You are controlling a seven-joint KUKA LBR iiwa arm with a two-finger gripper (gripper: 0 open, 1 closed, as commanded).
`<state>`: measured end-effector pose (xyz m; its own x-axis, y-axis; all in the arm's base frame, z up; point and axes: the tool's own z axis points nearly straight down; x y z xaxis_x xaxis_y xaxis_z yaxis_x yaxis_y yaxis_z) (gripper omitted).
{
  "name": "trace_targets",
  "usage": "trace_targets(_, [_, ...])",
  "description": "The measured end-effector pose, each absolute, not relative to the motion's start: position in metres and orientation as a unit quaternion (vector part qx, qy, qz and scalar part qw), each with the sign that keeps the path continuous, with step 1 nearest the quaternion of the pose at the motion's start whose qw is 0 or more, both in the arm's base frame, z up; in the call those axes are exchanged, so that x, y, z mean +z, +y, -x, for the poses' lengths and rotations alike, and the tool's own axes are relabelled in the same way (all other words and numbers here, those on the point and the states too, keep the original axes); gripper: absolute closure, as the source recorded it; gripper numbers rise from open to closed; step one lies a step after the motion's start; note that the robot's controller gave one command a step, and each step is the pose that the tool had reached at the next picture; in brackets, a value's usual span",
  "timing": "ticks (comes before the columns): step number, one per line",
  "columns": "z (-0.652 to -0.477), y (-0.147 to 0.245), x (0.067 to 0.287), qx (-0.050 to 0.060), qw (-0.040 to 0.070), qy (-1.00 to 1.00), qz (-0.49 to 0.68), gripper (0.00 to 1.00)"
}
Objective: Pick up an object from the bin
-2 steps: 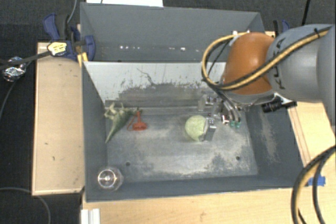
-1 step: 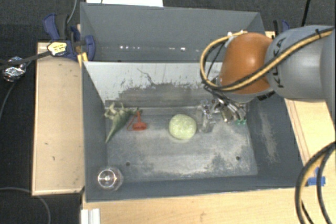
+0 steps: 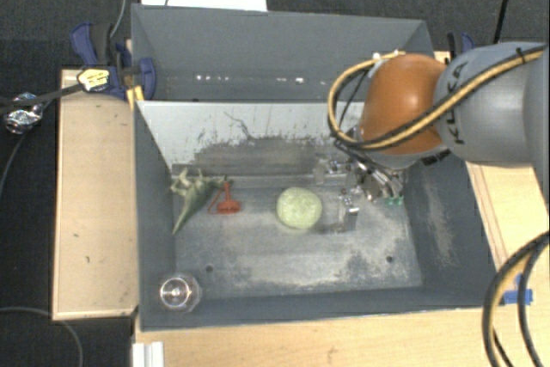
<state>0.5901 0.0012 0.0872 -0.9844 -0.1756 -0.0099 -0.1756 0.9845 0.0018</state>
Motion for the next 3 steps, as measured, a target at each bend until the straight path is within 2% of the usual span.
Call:
trace_targets(1, [-0.59, 0.001, 0.087, 0.001, 0.005, 0.996, 0.088, 0.0])
trace_targets(3, [-0.584, 0.039, 0.077, 0.001, 0.005, 0.969, 0.248, 0.0])
